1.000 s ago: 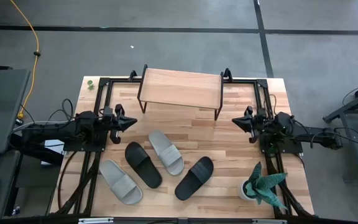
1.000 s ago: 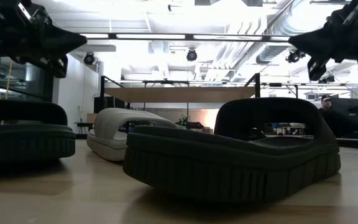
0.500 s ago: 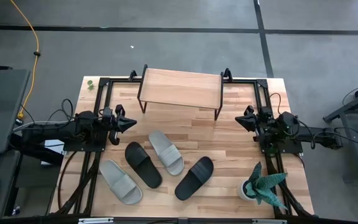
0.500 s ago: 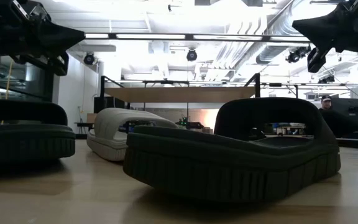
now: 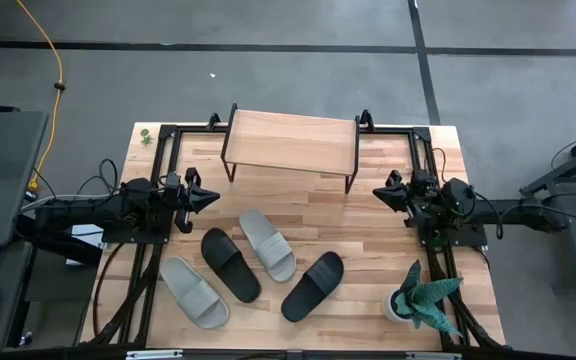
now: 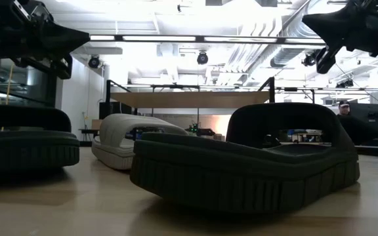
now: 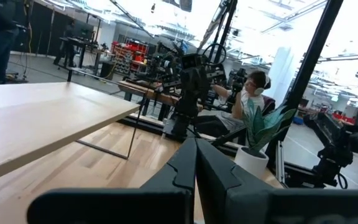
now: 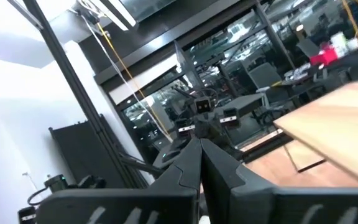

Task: Pick and place slides into the shelf
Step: Put the right black slipper on the shelf

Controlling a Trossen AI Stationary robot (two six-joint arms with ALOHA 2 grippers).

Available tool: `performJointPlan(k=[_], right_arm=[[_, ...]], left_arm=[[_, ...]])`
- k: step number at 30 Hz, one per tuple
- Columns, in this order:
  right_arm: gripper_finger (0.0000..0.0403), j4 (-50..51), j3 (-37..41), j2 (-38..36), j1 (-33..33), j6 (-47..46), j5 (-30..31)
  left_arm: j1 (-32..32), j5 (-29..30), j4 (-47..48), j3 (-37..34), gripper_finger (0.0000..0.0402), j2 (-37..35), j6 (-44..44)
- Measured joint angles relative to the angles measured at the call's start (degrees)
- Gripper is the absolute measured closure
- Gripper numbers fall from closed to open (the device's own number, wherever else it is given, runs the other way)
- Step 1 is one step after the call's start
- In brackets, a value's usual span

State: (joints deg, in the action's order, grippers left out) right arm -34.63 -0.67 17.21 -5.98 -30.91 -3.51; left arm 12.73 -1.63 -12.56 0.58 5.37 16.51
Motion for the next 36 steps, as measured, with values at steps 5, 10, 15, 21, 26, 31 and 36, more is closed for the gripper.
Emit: performJointPlan(k=[5, 10, 15, 21, 26, 31, 36], right_arm=[[0.0403, -3.82, -0.22, 7.14, 0.01, -2.78, 0.01], [0.0403, -2.89, -4.28, 15.75, 0.06, -5.09, 0.0], [0.0403, -1.33, -9.88, 26.71, 2.04, -4.85, -0.66], [0.0403, 0.67, -16.95, 38.59, 4.47, -4.54, -4.01], [0.0403, 5.98, -21.34, 46.85, 5.81, -5.12, -5.88], [0.0403, 11.33, -24.3, 52.08, 7.78, -8.02, -10.9], [0.0403, 18.09, -26.38, 52.63, 9.29, -10.89, -12.01]], left_arm=[[0.0, 0.11, 0.0, 0.0, 0.0401, 0.0, 0.0], [0.0, 0.11, 0.02, 0.0, 0.0401, 0.0, 0.0], [0.0, 0.13, 0.01, 0.0, 0.0401, 0.0, -0.22], [0.0, 0.11, 0.58, 0.0, 0.0401, 0.0, -0.22], [0.0, -0.76, 1.6, 0.0, 0.0401, 0.0, 0.31], [0.0, -0.74, 4.35, 0.0, 0.0401, 0.02, 0.44], [0.0, -0.99, 4.66, 0.0, 0.0401, 0.02, 0.48]])
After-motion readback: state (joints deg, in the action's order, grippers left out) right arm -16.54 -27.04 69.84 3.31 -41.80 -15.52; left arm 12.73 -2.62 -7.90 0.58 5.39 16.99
